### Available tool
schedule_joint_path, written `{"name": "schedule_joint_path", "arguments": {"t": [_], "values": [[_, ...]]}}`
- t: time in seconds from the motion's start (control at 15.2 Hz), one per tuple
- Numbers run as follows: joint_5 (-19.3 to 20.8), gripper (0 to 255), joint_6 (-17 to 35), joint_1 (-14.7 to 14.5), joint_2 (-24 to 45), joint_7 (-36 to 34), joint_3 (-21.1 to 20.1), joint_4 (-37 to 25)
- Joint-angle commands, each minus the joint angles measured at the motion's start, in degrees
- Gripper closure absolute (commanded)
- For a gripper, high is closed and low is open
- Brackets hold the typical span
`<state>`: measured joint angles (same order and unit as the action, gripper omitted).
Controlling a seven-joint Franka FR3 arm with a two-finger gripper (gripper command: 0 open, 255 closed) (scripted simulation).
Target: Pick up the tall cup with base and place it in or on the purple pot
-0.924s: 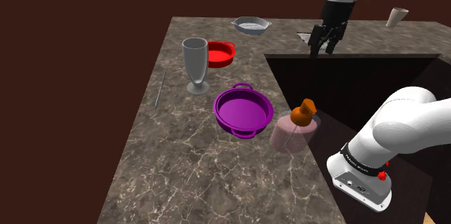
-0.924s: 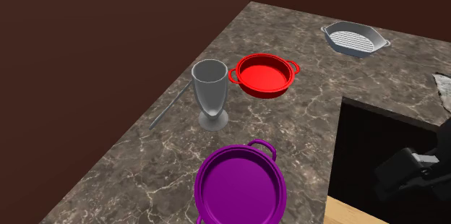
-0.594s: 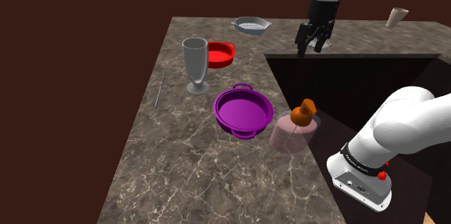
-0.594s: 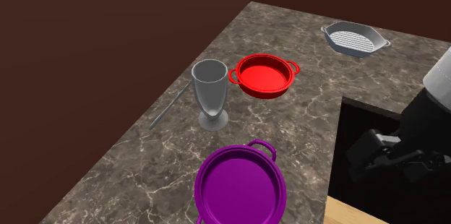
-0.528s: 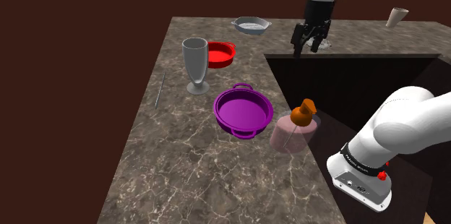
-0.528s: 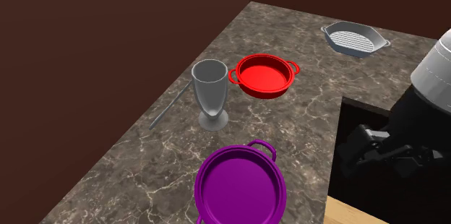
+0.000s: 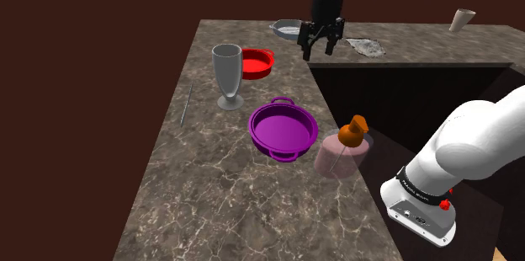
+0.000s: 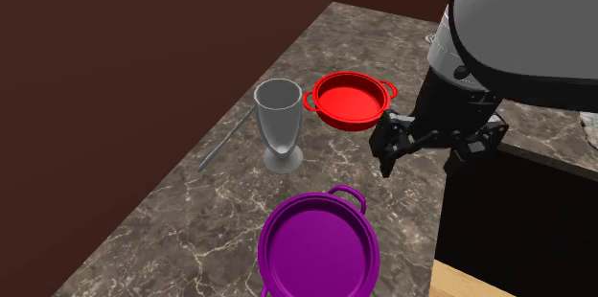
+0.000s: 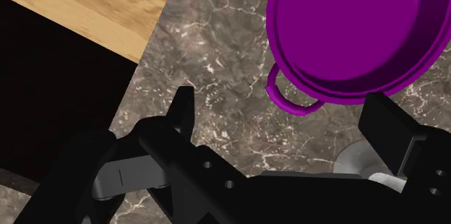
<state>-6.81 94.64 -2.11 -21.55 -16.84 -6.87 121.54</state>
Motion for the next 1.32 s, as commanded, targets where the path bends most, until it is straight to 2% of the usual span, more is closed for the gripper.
{"name": "schedule_joint_path", "arguments": {"t": [0.0, 0.33, 0.66, 0.92, 1.12, 1.25], "values": [[0.1, 0, 0.6, -0.2, 4.4, -1.8, -1.1, -4.0], [1.5, 0, 0.9, -1.1, 15.5, -6.3, -3.6, -15.1], [3.9, 0, -0.8, -2.6, 27.3, -10.8, -5.3, -28.7], [6.4, 0, -4.1, -4.7, 37.9, -14.1, -6.1, -42.5], [8.5, 0, -8.3, -7.0, 47.2, -16.2, -6.2, -55.9], [8.4, 0, -6.3, -6.9, 46.4, -16.1, -6.1, -53.2]]}}
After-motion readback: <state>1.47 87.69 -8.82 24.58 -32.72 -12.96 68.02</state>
